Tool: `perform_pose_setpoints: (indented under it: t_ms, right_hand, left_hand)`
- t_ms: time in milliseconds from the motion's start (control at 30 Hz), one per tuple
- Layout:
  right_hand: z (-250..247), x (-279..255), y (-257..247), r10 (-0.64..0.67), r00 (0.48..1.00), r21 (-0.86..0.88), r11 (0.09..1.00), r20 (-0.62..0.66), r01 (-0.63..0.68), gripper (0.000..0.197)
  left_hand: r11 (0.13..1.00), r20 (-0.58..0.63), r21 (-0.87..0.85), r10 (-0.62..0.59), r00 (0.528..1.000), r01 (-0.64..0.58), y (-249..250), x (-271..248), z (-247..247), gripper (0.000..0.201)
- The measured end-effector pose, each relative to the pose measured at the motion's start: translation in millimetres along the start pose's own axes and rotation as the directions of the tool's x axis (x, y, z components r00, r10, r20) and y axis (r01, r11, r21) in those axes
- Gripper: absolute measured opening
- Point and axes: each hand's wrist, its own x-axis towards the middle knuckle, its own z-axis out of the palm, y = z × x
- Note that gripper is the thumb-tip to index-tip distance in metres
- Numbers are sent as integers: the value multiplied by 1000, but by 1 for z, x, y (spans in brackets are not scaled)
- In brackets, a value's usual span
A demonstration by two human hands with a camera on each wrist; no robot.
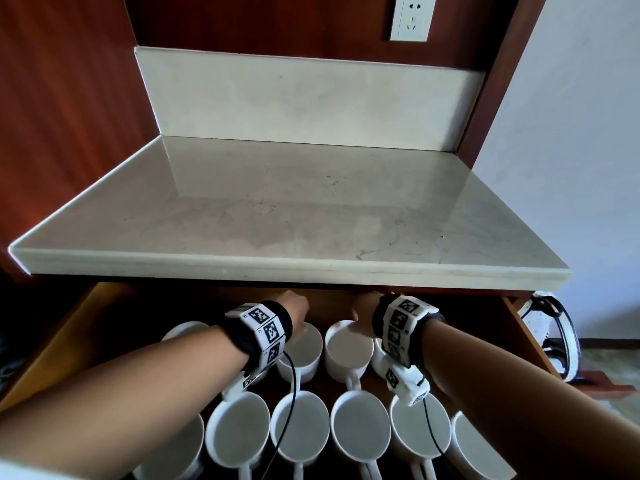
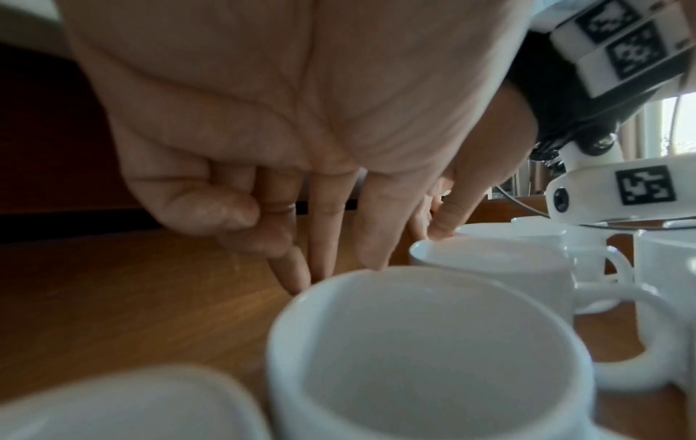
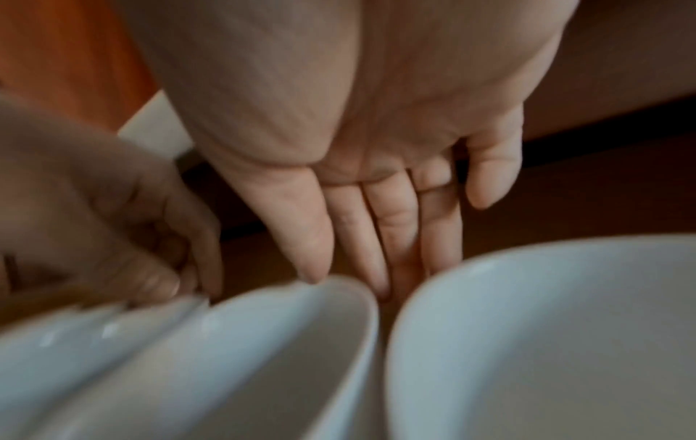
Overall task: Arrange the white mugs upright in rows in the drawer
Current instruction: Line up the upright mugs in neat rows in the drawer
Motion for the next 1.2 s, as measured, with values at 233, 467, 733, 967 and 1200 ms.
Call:
perform_pose_setpoints:
  t_ms: [233,467,733,967,1200]
  right_hand:
    - [24,-12,59,110,990,-30,994,86,-108,43]
    - [43,-8,70,86,993,-30,996,77,-84,34]
    - [50,-6,70,16,1000,-70,997,3,-16,37]
    - [47,-17,69,20,999,-6,1000,-44,-20,37]
    - [38,-60,132,145,988,-38,989,53,-143,33]
  left_hand:
    - [994,-94,-66,82,992,-89,31,13,-3,28]
    - [992,38,40,120,992,-121,70,35,-4,26]
    - [988,86,28,150,985,-152,79,48,-7,35]
    - [981,51,-61,187,981,-183,78,49,-6,37]
    - [996,30,2,91,995,-91,78,33,-11,28]
